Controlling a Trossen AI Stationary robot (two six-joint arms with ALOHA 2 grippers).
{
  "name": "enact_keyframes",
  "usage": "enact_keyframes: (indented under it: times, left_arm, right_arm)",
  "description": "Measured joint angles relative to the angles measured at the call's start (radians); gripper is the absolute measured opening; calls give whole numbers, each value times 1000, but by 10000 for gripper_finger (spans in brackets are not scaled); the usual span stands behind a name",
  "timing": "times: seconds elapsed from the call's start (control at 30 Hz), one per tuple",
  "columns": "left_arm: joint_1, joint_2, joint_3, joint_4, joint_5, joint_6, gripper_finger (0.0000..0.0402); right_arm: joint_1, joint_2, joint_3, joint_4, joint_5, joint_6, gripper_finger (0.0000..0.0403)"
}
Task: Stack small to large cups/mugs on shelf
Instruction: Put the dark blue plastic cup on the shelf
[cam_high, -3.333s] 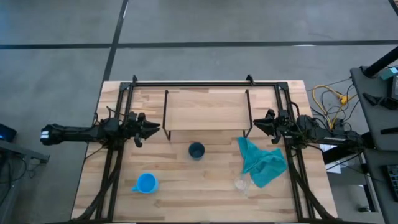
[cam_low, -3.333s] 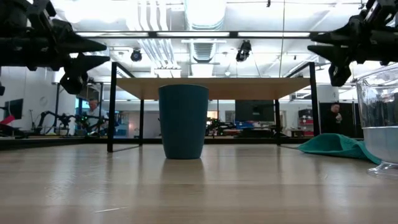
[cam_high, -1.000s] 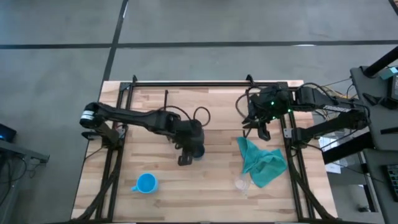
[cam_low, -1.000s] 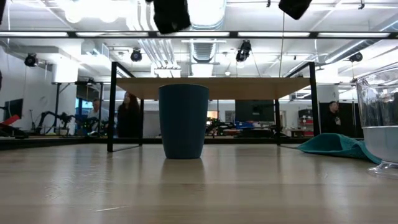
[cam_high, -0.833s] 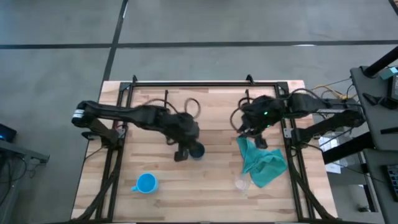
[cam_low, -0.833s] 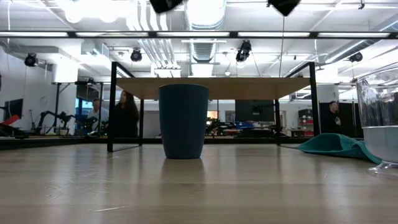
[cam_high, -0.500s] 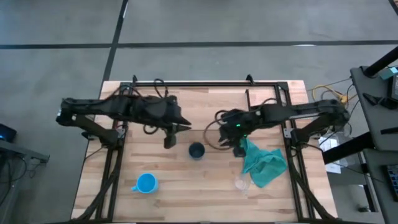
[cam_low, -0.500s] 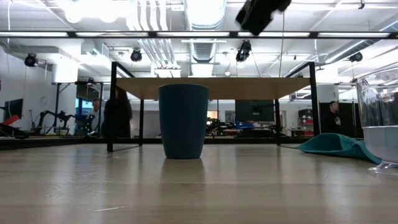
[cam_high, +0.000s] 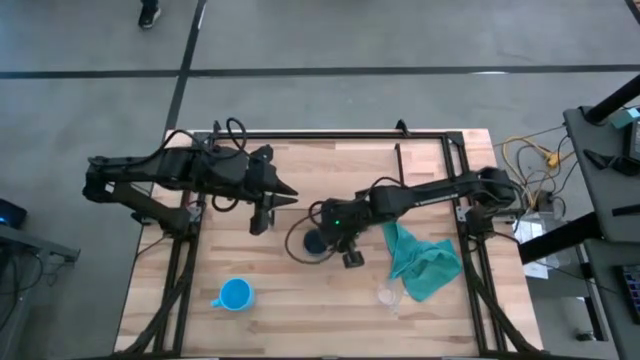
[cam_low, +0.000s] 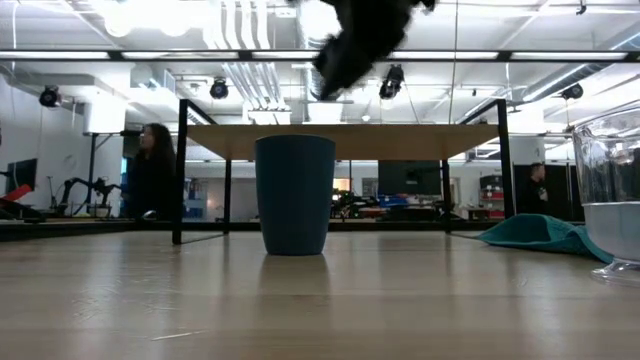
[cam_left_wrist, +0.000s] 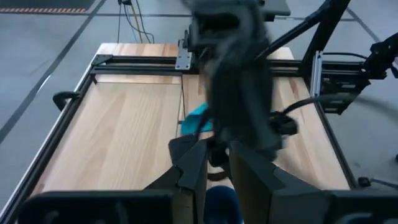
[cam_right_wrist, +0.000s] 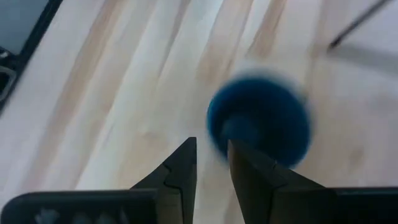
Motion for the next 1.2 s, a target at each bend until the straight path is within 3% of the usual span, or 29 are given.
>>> enact_keyframes:
  times: [0.2,0.3,0.73,1.2]
  left_arm:
    - [0,-8,0,2,0,1,56]
    - [0,-19,3,6,0,1,56]
    - [0,-80,2,15,0,1,56]
    - [0,-101,2,17,0,1,56]
  right_arm:
    - [59,41,117,-40,190,-299,86]
    - [70,66,128,-65,212,-372,86]
    - [65,177,192,-178,208,-296,86]
    - [65,172,191,-231,157,-273,86]
